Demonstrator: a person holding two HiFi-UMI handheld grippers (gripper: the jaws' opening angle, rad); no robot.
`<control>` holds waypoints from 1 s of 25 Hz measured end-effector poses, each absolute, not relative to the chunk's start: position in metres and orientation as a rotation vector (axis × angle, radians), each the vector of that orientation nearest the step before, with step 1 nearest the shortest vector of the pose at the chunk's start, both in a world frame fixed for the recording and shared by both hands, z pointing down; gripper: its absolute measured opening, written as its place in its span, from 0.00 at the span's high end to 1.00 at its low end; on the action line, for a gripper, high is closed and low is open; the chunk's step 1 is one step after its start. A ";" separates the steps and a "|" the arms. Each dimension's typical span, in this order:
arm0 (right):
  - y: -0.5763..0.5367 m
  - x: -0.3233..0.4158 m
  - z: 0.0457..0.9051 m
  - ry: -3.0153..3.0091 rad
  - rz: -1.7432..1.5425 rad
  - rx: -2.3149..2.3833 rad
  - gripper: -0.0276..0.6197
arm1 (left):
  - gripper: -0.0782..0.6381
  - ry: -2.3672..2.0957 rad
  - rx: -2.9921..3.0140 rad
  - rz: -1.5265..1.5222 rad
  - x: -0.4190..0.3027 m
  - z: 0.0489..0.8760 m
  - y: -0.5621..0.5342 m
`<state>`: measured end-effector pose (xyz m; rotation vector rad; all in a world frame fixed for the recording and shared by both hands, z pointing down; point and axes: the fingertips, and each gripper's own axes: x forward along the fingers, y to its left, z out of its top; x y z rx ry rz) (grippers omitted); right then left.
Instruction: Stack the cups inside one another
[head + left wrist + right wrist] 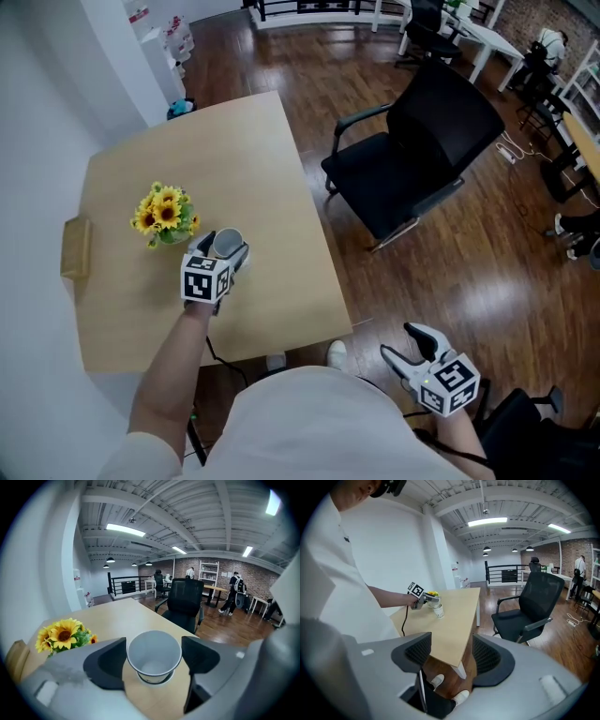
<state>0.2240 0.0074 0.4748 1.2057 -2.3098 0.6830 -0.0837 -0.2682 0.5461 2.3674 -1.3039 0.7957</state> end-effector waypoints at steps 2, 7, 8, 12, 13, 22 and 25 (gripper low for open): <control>0.011 0.215 0.474 -2.295 0.683 1.216 0.54 | 0.31 -1.266 2.381 0.782 -0.084 0.552 -0.268; 0.014 0.188 0.471 -2.270 0.674 1.232 0.54 | 0.30 -1.212 2.450 0.745 -0.092 0.548 -0.259; 0.014 0.181 0.471 -2.268 0.673 1.234 0.54 | 0.30 -1.203 2.462 0.732 -0.094 0.545 -0.256; 0.017 0.155 0.472 -2.256 0.681 1.234 0.54 | 0.31 -1.155 2.528 0.689 -0.105 0.528 -0.232; 0.018 0.149 0.474 -2.253 0.686 1.239 0.54 | 0.31 -1.137 2.550 0.681 -0.107 0.525 -0.225; 0.032 0.094 0.491 -2.251 0.729 1.181 0.54 | 0.31 -1.004 2.646 0.692 -0.130 0.520 -0.157; 0.034 0.086 0.485 -2.283 0.704 1.165 0.54 | 0.31 -1.014 2.635 0.689 -0.137 0.519 -0.139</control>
